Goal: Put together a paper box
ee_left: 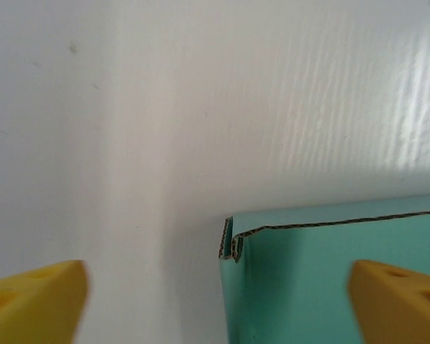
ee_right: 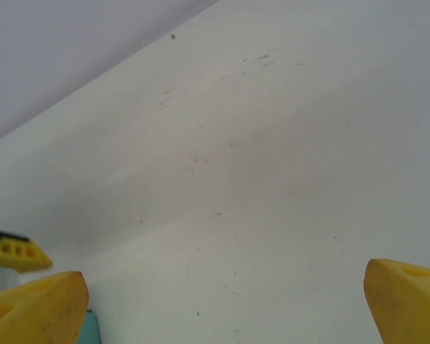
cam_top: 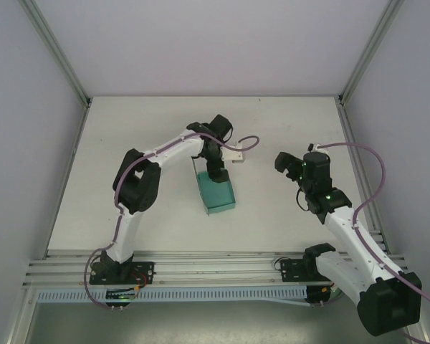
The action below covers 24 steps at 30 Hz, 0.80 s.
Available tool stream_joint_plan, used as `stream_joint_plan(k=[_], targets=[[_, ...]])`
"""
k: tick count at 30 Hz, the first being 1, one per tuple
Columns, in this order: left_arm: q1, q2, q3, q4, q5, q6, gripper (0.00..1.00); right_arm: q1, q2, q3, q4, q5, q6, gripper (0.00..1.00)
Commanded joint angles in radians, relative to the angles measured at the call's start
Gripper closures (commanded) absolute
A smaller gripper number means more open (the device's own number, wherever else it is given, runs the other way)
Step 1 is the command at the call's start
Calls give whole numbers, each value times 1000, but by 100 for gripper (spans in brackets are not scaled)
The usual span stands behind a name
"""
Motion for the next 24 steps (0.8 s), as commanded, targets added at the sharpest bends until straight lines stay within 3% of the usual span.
stream_joint_plan(k=[1, 6, 8, 10, 13, 17, 20, 24], targets=[[-3, -136, -23, 93, 54, -45, 2, -7, 7, -21, 91, -66, -83, 1], [57, -249, -83, 310, -79, -285, 2, -9, 83, -5, 188, -235, -236, 1], [104, -253, -30, 319, -211, -474, 1, -4, 172, 67, 146, -381, -323, 1], [164, -243, 51, 234, -267, -662, 1, 19, 282, 158, 76, -474, -427, 1], [276, -279, -1, 225, -179, -868, 1, 81, 453, 283, 21, -544, -662, 1], [387, -370, -208, 274, -69, -1008, 1, 161, 700, 513, -194, -615, -1099, 1], [399, -444, -383, 322, -149, -1053, 2, 217, 877, 720, -421, -636, -1367, 1], [401, -594, -568, 342, -145, -1122, 2, 257, 1118, 1029, -709, -644, -1486, 8]])
